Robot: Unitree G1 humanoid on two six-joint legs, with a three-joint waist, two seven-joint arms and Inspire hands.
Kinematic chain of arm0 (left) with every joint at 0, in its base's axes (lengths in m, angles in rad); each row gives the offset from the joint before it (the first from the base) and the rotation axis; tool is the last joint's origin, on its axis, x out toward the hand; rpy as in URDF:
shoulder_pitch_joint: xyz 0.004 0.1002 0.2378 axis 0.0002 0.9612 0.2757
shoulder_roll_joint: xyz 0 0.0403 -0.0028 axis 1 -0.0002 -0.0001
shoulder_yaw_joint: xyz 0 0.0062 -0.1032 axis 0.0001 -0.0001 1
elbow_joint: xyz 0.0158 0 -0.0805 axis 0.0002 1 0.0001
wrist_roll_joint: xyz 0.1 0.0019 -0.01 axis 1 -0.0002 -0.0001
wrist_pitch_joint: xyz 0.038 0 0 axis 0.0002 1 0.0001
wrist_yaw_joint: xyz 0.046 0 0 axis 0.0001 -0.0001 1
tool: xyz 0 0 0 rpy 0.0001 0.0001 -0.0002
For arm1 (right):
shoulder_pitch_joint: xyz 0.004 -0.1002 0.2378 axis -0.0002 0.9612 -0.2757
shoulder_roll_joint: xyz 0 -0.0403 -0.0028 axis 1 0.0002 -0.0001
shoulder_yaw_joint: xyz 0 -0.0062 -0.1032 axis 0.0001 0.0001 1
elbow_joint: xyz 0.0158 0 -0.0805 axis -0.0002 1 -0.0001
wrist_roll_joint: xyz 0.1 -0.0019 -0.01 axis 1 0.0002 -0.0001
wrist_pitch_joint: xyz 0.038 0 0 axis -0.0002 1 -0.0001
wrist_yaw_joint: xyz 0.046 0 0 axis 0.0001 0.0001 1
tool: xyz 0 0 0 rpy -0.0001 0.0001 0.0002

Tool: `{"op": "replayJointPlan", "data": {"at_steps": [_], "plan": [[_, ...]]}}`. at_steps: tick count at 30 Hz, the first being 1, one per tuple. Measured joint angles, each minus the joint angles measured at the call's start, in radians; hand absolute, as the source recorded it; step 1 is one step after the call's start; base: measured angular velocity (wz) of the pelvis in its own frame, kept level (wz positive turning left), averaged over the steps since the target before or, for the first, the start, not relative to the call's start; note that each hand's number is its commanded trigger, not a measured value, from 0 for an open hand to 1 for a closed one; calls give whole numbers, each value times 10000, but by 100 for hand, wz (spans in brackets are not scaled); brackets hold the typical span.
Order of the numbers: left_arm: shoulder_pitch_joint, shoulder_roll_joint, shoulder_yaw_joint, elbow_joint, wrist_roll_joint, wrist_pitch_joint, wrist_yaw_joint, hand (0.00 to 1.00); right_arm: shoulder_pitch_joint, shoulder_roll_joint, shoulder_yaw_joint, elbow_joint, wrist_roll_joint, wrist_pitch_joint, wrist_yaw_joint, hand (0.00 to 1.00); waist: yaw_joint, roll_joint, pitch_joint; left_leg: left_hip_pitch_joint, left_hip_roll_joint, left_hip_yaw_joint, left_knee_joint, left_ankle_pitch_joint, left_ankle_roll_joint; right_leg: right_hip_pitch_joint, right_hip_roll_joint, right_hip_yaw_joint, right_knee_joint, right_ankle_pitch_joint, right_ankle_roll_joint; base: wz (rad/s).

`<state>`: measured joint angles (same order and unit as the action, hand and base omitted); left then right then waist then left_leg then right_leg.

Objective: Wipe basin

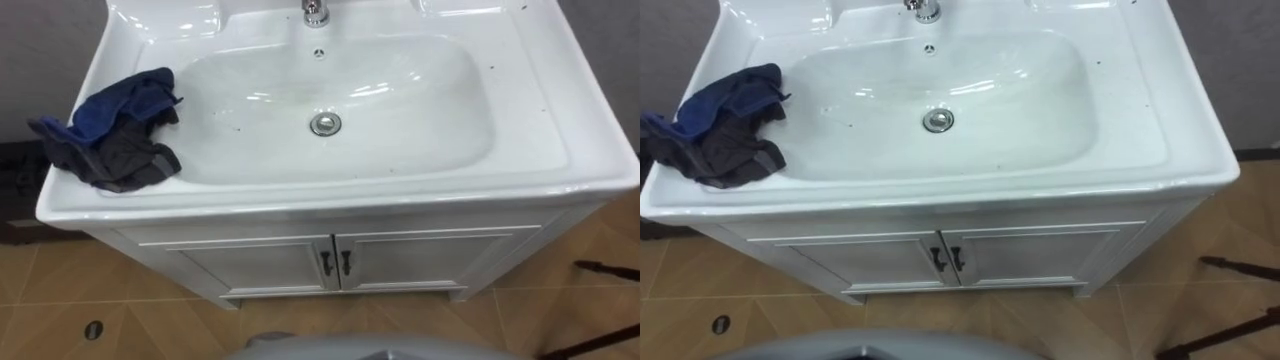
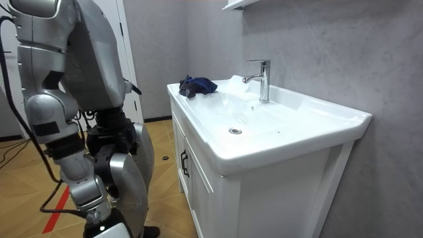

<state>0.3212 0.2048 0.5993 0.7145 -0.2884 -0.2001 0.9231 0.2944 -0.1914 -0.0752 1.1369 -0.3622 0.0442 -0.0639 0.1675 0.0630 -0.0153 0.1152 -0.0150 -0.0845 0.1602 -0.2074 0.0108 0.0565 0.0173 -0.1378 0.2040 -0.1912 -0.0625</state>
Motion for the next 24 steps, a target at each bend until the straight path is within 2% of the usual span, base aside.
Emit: {"op": "replayJointPlan", "data": {"at_steps": [3, 6, 7, 11, 15, 19, 24], "plan": [[76, -352, -622, 811, 71, 4, -472, 0, 28, 23, -3, 158, -1, 20, 23, 0, -56, -86, -6, 24, 15, 83, -7, 0, 0, -15, 7, 67, 21, 0, -1, -6], [75, -422, -1371, 2014, 195, 118, -943, 0, 7, 41, 3, 296, -8, 26, 29, 0, -237, -178, -1, 29, 26, 153, 3, -1, -1, 31, 9, 86, 18, 2, -4, -3], [74, -479, -1714, 2325, 194, 282, -1165, 0, 14, 66, 22, 330, 7, 50, 29, 0, -336, -250, 12, 27, 29, 162, 3, -3, -1, 38, 9, 79, 15, 2, -3, 3], [290, -683, -2745, 2978, 655, 573, -2119, 0, -14, 236, 160, 413, 9, 218, 61, 0, -425, -443, 41, 141, 56, 252, -109, -21, 11, 111, 26, 129, 8, 8, -9, -4], [216, -910, -3543, 3296, 973, 861, -2915, 0, -245, 296, 344, 807, 83, 235, 248, 0, -632, -478, 42, 196, 38, 297, -152, -38, 42, 120, 32, 244, 5, 5, 16, -5], [95, -944, -3976, 3395, 971, 936, -3604, 0, -446, 329, 409, 848, 82, 223, 409, 0, -855, -563, 74, 213, 65, 482, -146, -43, 51, 67, 47, 357, 10, -5, 35, -9], [-378, -976, -4201, 3462, 1156, 1153, -4776, 0, -557, 402, 548, 845, 77, 211, 554, 0, -1024, -705, 162, 188, 155, 844, -181, -69, 91, -32, 73, 569, -5, 36, 78, -12]]}}
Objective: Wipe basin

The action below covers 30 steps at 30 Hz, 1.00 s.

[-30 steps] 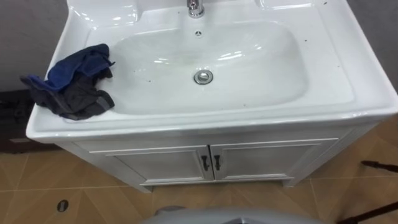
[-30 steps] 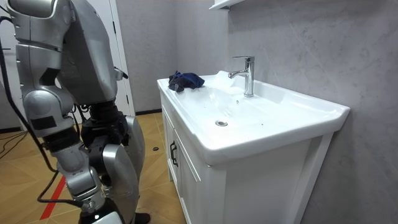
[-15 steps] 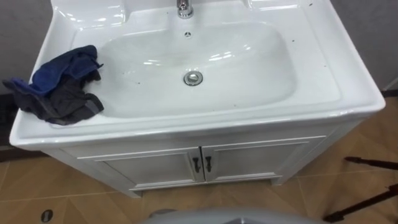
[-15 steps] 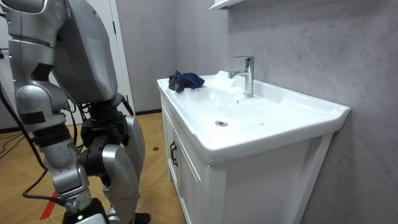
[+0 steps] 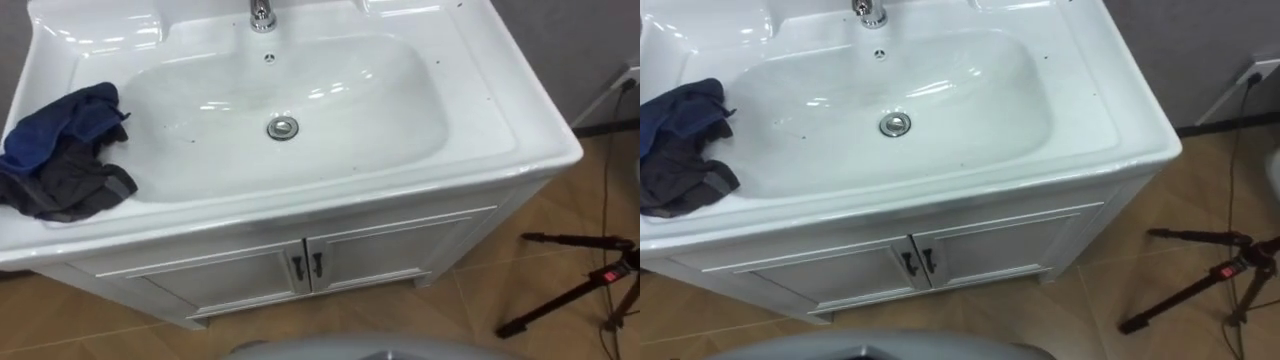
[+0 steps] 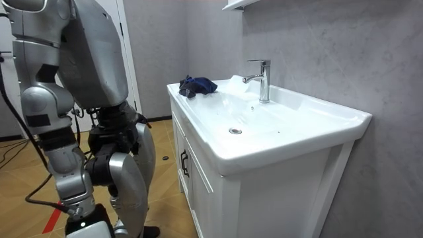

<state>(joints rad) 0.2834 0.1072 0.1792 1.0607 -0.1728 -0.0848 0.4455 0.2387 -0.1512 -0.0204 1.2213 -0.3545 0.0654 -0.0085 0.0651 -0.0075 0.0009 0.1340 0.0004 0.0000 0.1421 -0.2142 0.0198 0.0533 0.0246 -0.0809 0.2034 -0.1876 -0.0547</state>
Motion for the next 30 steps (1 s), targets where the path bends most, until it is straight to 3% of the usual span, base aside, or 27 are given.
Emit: {"op": "replayJointPlan", "data": {"at_steps": [9, 21, 30], "plan": [[-319, -35, -84, 146, 790, 352, -1294, 0, -66, 46, 475, 365, -49, 24, 171, 0, -70, -37, 11, 265, 30, 387, -130, -72, 53, 83, 112, 502, -35, 38, 55, -17], [-507, -45, -393, 600, 788, 866, -2301, 0, -176, 107, 671, 658, -86, 273, 662, 0, -156, -76, 28, 329, 48, 407, -134, -95, 53, 180, 136, 496, -155, 43, 61, 0], [-511, -40, -489, 638, 790, 1000, -2782, 0, -343, 107, 672, 657, -86, 455, 1000, 0, -365, -69, 25, 326, 41, 451, -128, -130, 70, 186, 132, 499, -170, 63, 70, 0]]}}
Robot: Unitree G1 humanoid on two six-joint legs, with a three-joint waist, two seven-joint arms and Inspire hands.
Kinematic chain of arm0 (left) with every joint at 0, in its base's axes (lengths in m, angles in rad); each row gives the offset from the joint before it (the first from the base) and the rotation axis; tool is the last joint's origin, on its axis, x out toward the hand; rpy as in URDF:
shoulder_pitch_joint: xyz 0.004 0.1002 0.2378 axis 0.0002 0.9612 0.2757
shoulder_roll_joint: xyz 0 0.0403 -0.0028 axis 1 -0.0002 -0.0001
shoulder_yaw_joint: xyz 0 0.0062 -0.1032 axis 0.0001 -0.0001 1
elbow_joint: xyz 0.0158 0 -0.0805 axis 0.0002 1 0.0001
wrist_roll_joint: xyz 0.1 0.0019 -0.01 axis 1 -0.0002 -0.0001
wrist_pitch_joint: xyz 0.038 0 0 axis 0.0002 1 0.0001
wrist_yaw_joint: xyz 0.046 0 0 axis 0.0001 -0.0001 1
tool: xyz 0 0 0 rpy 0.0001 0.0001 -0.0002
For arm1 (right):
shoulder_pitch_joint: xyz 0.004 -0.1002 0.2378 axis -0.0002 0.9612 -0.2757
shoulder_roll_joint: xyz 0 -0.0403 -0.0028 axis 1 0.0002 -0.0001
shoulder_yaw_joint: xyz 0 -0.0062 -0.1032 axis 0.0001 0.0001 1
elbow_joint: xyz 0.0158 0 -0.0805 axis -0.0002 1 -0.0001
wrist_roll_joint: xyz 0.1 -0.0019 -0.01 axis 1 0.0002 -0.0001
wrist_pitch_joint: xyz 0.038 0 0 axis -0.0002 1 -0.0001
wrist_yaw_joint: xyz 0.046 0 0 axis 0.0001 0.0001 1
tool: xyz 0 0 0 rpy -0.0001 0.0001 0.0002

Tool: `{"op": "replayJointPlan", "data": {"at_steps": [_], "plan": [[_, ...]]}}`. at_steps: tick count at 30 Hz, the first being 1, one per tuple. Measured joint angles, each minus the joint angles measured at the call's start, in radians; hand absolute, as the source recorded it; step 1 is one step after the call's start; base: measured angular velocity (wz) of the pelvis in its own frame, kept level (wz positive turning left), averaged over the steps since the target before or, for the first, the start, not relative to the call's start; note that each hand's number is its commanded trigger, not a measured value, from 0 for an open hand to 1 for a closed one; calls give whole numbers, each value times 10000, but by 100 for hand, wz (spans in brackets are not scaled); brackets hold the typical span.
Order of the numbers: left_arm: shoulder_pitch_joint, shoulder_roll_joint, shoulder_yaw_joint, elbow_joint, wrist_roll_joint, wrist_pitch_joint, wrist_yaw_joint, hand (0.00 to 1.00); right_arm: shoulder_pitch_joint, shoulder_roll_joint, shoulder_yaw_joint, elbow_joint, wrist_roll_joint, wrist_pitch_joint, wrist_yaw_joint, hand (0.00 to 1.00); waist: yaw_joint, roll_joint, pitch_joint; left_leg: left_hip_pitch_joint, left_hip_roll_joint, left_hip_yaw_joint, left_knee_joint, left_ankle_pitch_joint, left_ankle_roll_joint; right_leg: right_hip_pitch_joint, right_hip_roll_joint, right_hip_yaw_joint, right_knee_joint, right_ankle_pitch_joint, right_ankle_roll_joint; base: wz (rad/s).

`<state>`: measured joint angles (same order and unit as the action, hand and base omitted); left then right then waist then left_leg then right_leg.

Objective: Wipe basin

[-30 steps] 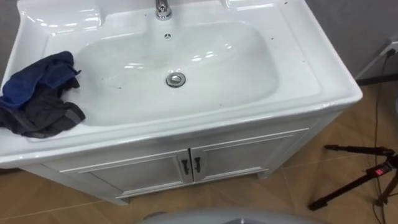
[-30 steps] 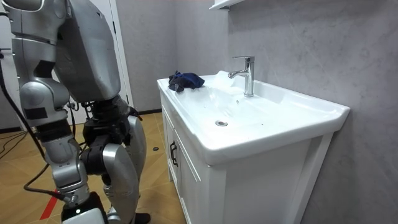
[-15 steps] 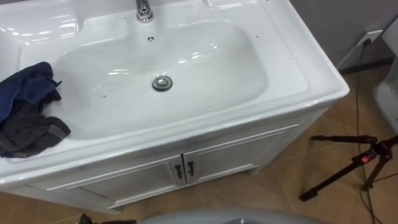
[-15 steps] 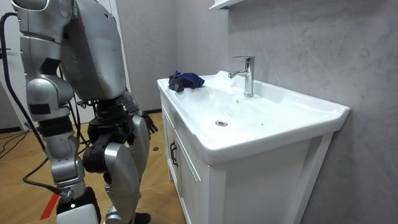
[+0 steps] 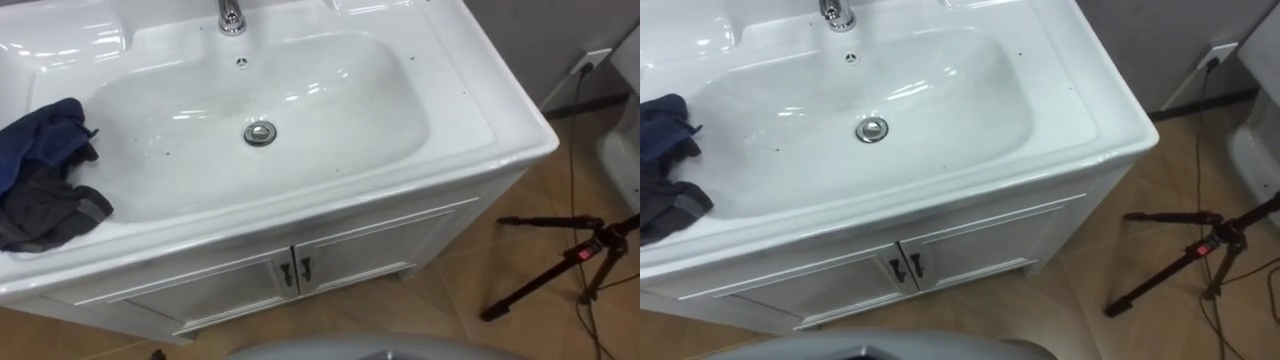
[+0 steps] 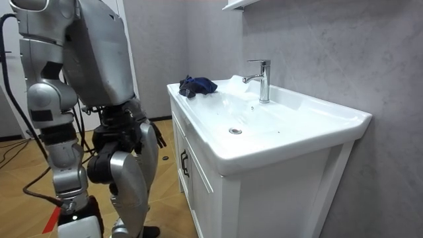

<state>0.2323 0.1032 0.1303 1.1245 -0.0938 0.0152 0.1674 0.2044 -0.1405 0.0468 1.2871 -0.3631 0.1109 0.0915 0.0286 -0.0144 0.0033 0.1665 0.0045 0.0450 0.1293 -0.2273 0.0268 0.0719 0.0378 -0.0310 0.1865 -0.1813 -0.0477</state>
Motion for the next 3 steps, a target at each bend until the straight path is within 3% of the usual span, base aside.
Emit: {"op": "replayJointPlan", "data": {"at_steps": [3], "plan": [[-10, 0, -4, -1, 3, 12, -158, 0, -66, 0, 0, 14, -2, 14, 133, 0, -18, -2, 1, -1, -3, -1, 1, 0, 1, 5, -4, -3, -4, -2, 3, 0]]}}
